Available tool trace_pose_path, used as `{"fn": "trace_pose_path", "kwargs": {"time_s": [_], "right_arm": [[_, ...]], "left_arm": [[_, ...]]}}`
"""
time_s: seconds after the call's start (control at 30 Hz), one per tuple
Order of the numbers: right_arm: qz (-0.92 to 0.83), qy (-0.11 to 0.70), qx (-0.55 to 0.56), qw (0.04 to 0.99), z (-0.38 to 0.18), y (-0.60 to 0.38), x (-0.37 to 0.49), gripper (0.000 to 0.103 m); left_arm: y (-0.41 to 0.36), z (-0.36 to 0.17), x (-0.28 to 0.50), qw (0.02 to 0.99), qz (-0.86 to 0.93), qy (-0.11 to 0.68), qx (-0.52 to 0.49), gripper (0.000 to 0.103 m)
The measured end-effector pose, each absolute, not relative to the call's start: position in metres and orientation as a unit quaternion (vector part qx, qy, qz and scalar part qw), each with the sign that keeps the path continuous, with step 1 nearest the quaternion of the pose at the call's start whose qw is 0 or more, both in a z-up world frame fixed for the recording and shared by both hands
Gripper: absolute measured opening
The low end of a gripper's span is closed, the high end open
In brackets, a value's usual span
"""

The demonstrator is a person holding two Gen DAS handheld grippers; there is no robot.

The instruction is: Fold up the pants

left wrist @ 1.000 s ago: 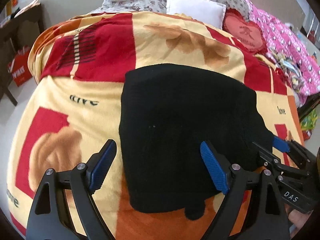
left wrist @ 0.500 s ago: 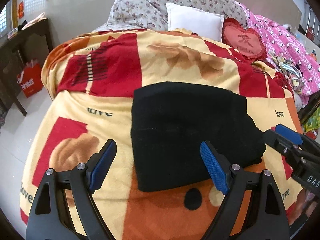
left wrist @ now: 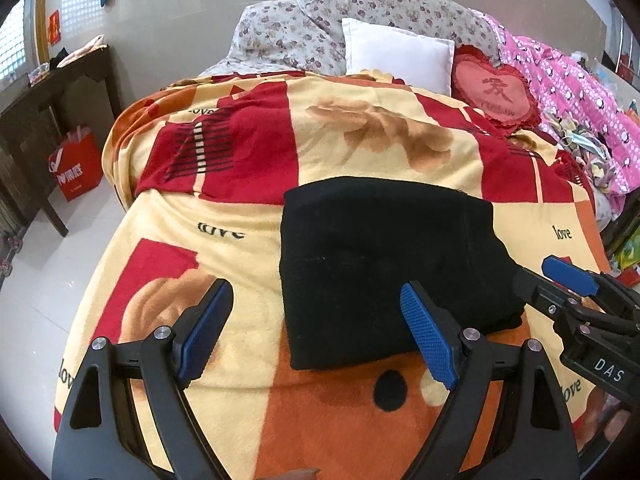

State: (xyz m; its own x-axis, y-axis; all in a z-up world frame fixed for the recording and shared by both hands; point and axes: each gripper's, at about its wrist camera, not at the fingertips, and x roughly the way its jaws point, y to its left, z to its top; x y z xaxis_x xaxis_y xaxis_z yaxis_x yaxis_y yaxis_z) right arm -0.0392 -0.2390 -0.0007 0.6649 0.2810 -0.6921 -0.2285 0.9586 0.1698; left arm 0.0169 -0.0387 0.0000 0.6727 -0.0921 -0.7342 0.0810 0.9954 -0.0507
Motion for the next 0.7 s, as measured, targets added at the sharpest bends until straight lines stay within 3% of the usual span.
{"fn": "trace_pose_path", "kwargs": {"time_s": [0.7], "right_arm": [[0.141,0.397,0.034,0.906,-0.0076,-0.2372,-0.0374,0.061]], "left_arm": [[-0.0388,-0.0015,0.0176,0.913,-0.042,0.407,-0.001,0.086]]}}
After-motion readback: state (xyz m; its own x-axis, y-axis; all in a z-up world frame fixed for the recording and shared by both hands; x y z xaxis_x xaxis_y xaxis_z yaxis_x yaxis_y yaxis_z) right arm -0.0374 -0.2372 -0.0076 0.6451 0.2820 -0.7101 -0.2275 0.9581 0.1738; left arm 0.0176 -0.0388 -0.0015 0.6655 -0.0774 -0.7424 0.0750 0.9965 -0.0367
